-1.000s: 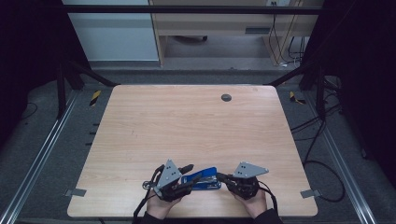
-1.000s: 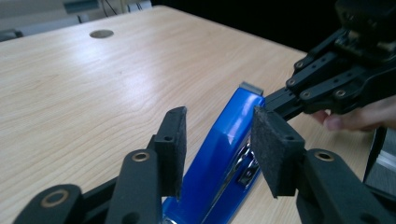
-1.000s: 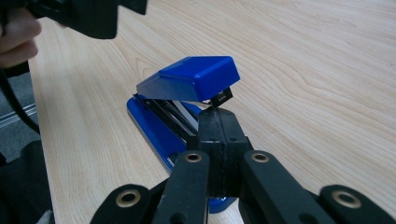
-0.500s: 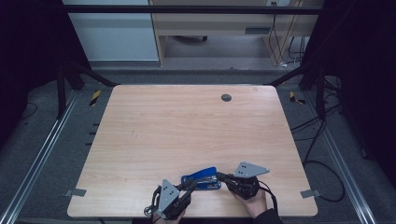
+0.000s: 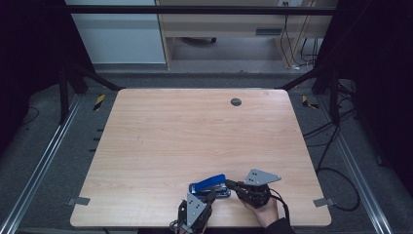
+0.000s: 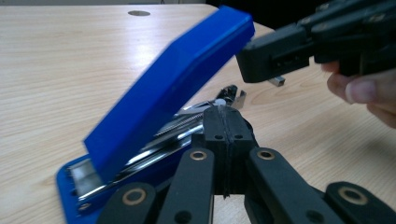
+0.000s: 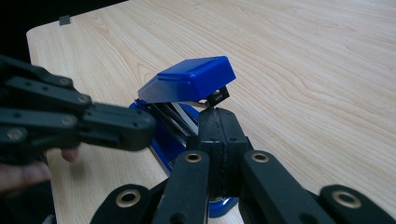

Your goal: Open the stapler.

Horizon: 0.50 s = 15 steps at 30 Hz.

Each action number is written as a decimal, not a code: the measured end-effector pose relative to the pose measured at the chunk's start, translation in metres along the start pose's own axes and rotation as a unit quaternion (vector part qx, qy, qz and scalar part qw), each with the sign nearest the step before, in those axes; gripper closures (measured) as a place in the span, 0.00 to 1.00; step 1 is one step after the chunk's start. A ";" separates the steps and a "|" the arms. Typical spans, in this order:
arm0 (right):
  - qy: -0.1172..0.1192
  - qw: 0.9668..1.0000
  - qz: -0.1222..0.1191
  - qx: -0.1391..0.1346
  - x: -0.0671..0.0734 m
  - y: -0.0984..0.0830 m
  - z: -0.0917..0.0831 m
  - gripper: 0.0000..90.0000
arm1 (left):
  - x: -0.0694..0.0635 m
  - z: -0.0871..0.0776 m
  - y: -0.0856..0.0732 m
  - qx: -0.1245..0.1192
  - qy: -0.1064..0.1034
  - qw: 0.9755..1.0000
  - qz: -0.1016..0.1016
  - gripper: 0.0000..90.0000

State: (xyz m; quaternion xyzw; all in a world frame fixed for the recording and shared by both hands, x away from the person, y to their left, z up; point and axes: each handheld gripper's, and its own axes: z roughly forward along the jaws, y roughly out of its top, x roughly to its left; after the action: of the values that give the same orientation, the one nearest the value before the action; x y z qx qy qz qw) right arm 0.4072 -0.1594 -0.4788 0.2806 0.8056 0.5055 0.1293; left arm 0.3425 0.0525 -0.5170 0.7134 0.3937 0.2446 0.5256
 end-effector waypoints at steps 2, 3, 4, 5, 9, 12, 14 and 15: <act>0.000 1.000 -0.001 0.000 0.000 0.000 0.000 1.00 | -0.004 0.005 0.000 0.012 0.003 1.000 0.003 1.00; 0.000 1.000 -0.001 0.000 0.000 0.000 0.000 1.00 | -0.004 0.005 0.000 0.012 0.003 1.000 0.003 1.00; 0.001 1.000 -0.001 -0.001 0.000 0.000 0.000 1.00 | -0.005 0.006 0.001 0.014 0.005 1.000 0.003 1.00; 0.001 1.000 -0.001 0.000 0.000 0.000 0.000 1.00 | -0.007 0.008 0.001 0.020 0.009 1.000 0.003 1.00; 0.001 1.000 -0.001 0.000 0.000 0.000 0.000 1.00 | -0.012 0.013 0.002 0.022 0.018 1.000 -0.003 1.00; 0.000 1.000 -0.002 -0.001 0.000 0.000 0.000 1.00 | -0.014 0.018 0.000 0.026 0.024 0.999 -0.015 1.00; 0.001 1.000 -0.001 -0.001 0.000 0.000 0.000 1.00 | -0.015 0.021 -0.002 0.030 0.029 0.999 -0.017 1.00; 0.000 1.000 -0.002 -0.001 0.000 0.000 0.000 1.00 | -0.016 0.021 -0.002 0.029 0.033 0.999 -0.014 1.00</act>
State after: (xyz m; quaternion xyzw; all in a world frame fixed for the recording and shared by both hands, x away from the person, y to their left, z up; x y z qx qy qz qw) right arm 0.4074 -0.1591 -0.4784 0.2790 0.8056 0.5063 0.1300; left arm 0.3485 0.0278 -0.5250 0.7142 0.4274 0.2494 0.4950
